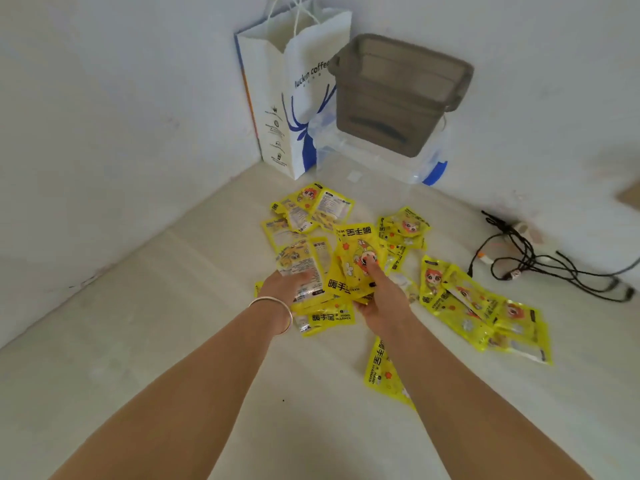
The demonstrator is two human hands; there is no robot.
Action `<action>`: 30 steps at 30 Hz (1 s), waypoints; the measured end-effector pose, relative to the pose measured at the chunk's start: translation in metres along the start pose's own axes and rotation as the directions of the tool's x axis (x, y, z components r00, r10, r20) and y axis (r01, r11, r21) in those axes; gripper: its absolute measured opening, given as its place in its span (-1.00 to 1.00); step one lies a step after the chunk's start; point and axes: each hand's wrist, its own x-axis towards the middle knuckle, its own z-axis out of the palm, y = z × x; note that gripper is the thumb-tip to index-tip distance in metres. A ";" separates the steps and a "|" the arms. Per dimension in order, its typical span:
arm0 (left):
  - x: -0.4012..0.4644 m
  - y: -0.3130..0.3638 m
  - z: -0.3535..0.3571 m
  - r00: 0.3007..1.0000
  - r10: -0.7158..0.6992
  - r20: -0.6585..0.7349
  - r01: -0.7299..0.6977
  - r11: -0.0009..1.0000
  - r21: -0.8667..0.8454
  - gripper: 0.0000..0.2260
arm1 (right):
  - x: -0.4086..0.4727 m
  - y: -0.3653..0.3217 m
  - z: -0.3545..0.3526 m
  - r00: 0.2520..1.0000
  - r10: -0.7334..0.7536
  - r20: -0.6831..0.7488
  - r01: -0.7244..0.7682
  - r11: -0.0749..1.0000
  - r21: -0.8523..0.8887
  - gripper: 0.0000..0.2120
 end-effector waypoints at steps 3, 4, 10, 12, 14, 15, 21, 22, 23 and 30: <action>-0.007 -0.014 0.024 0.991 -0.024 0.134 0.010 0.994 0.106 -0.40 | -0.020 0.012 -0.031 0.996 -0.048 -0.071 0.052 0.996 0.067 -0.77; -0.009 -0.021 0.034 0.983 -0.030 0.179 0.005 0.990 0.140 -0.30 | -0.029 0.016 -0.043 0.992 -0.064 -0.108 0.073 0.994 0.085 -0.75; -0.062 -0.053 0.081 0.889 -0.084 0.451 -0.052 0.958 0.282 -0.51 | -0.094 0.040 -0.117 0.938 -0.110 -0.329 0.173 0.970 0.168 -0.74; -0.073 -0.070 0.101 0.848 -0.134 0.513 -0.057 0.939 0.339 -0.37 | -0.117 0.046 -0.142 0.912 -0.111 -0.395 0.211 0.953 0.219 -0.76; -0.067 -0.099 0.128 0.794 -0.165 0.585 -0.092 0.919 0.383 -0.31 | -0.141 0.050 -0.167 0.885 -0.111 -0.453 0.249 0.934 0.256 -0.79; -0.076 -0.108 0.139 0.764 -0.169 0.622 -0.125 0.908 0.400 -0.30 | -0.152 0.053 -0.180 0.867 -0.114 -0.484 0.271 0.924 0.269 -0.80; -0.177 -0.146 0.197 0.619 -0.222 0.754 -0.259 0.848 0.462 -0.65 | -0.220 0.073 -0.257 0.755 -0.101 -0.648 0.410 0.844 0.346 -0.79; -0.193 -0.158 0.205 0.593 -0.245 0.767 -0.276 0.833 0.480 -0.78 | -0.234 0.078 -0.271 0.735 -0.088 -0.673 0.433 0.824 0.365 -0.78; -0.207 -0.170 0.214 0.567 -0.266 0.780 -0.300 0.815 0.496 -0.87 | -0.246 0.085 -0.285 0.713 -0.074 -0.697 0.455 0.805 0.381 -0.77; -0.284 -0.253 0.257 0.460 -0.400 0.793 -0.426 0.684 0.593 -0.91 | -0.316 0.133 -0.360 0.602 0.024 -0.798 0.539 0.725 0.429 -0.80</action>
